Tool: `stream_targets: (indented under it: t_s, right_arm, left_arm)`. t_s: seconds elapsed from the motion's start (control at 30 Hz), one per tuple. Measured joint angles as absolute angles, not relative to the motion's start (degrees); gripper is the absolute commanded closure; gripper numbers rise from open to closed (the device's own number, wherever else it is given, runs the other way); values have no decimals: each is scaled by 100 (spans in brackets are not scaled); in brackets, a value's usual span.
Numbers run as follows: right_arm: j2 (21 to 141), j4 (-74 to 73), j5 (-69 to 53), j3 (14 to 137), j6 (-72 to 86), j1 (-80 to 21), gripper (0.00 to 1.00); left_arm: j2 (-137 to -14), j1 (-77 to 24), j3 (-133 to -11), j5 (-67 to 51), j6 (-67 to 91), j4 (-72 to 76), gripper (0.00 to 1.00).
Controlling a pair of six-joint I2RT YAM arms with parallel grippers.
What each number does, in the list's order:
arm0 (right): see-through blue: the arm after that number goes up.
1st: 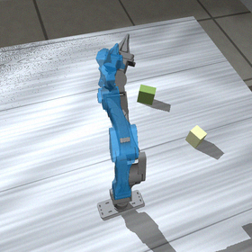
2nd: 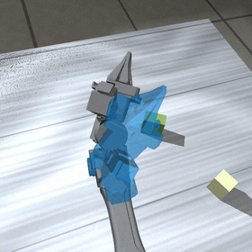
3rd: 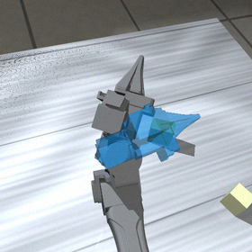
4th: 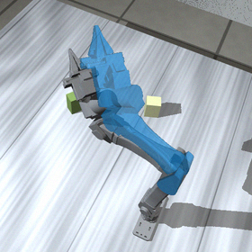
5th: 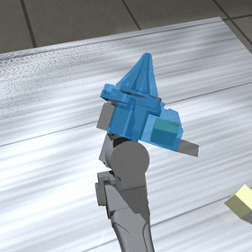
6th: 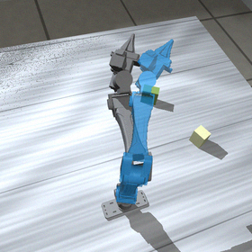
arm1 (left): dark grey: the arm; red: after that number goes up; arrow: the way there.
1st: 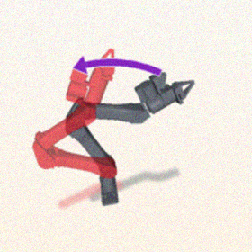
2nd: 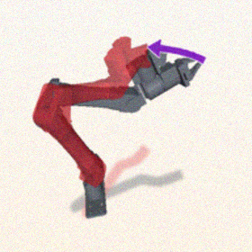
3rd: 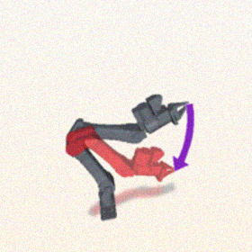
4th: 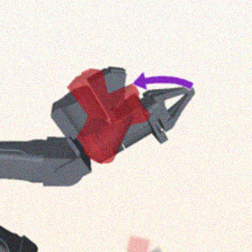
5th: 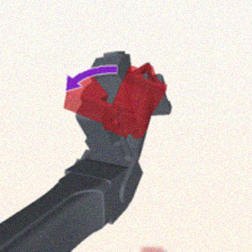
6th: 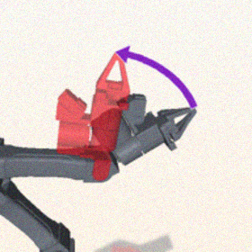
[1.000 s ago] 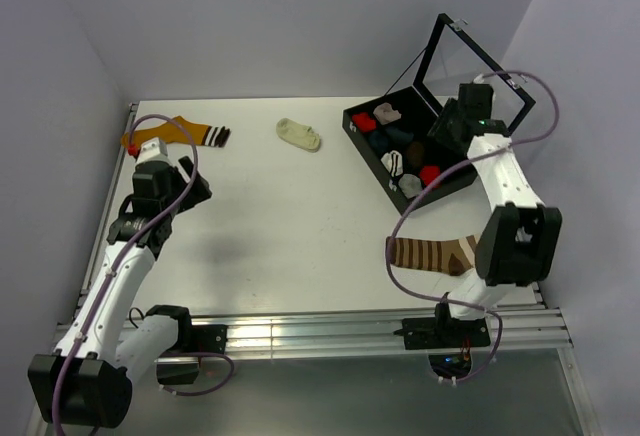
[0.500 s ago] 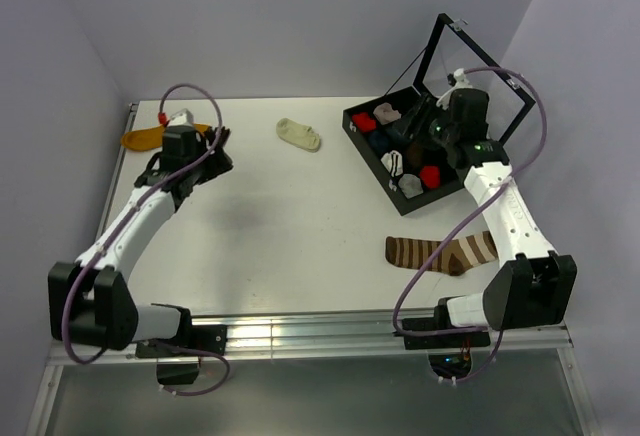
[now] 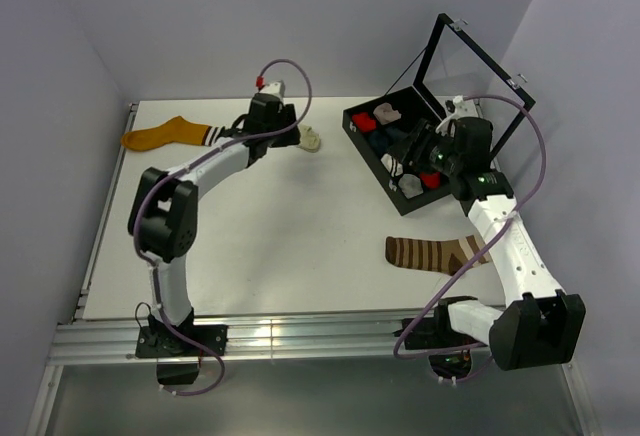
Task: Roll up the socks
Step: Move the sock to the center of the board.
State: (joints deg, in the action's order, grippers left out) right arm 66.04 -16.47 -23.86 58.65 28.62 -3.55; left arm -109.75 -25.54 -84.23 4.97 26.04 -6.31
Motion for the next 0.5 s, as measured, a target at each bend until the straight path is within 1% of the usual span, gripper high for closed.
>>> stream_targets:
  t_s: [0.07,0.17,0.23,0.5]
  right_arm:
    - [6525,-1649,-2482,5719,2858,-373,41]
    - [6504,-1719,-2628,5559,2823,-405,41]
    - [6499,-1785,-2694,5485,2779,-427,41]
    - [6394,-2001,-2945,5299,2574,-508,41]
  left_arm:
    - [-11347,-2674,-8783,471,2460,-510,45]
    - [-11898,-2810,-9266,377,2290,-370,53]
    - [-12237,-2860,-9577,281,2202,-331,56]
    - [-13513,-2869,-10724,16,2040,-366,57]
